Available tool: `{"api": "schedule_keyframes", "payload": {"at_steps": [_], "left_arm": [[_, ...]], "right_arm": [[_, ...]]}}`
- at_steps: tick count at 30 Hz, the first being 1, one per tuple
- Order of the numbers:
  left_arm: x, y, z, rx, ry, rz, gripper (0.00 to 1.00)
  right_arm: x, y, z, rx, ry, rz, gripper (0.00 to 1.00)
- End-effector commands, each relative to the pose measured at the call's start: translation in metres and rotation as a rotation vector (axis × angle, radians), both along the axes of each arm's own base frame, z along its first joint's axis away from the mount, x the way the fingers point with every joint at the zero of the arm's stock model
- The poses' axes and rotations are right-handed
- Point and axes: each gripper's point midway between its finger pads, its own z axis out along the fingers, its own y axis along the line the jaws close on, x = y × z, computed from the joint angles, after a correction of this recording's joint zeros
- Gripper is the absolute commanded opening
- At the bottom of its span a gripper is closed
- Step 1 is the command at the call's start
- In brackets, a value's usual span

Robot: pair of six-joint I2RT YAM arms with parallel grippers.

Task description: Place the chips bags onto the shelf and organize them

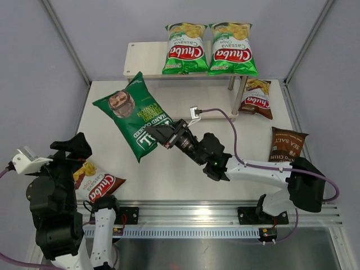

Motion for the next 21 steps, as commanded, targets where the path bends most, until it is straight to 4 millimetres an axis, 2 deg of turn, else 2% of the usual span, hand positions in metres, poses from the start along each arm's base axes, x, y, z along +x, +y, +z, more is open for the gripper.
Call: {"api": "schedule_keyframes", "payload": {"at_steps": [1,4,6,7,8,11,12,14,15,21], "left_arm": [[-0.026,0.046,-0.022,0.054,0.130,0.265,0.99],[-0.035,0.047,-0.011,0.058,0.108,0.275,0.99],[-0.049,0.048,0.001,0.057,0.073,0.293,0.99],[-0.054,0.048,0.005,0.057,0.062,0.296,0.99],[-0.065,0.048,0.018,0.058,0.027,0.311,0.99],[-0.076,0.050,0.026,0.076,0.036,0.316,0.99],[-0.085,0.049,0.034,0.084,0.023,0.313,0.99],[-0.082,0.046,0.038,0.111,0.043,0.266,0.99],[-0.089,0.044,0.044,0.131,0.042,0.248,0.99],[-0.091,0.036,0.048,0.165,0.034,0.137,0.99]], "right_arm": [[0.014,0.002,0.065,0.112,-0.064,-0.079,0.17],[0.033,0.015,0.081,0.136,-0.042,-0.139,0.17],[0.046,0.026,0.096,0.174,-0.038,-0.169,0.17],[0.054,0.032,0.095,0.170,-0.017,-0.183,0.17],[0.064,0.041,0.102,0.193,-0.002,-0.202,0.17],[0.089,0.060,0.110,0.223,0.030,-0.260,0.17],[0.096,0.063,0.111,0.229,0.046,-0.278,0.16],[0.116,0.075,0.109,0.233,0.066,-0.335,0.17],[0.124,0.078,0.107,0.234,0.072,-0.359,0.17],[0.174,0.103,0.091,0.185,0.113,-0.488,0.17]]}}
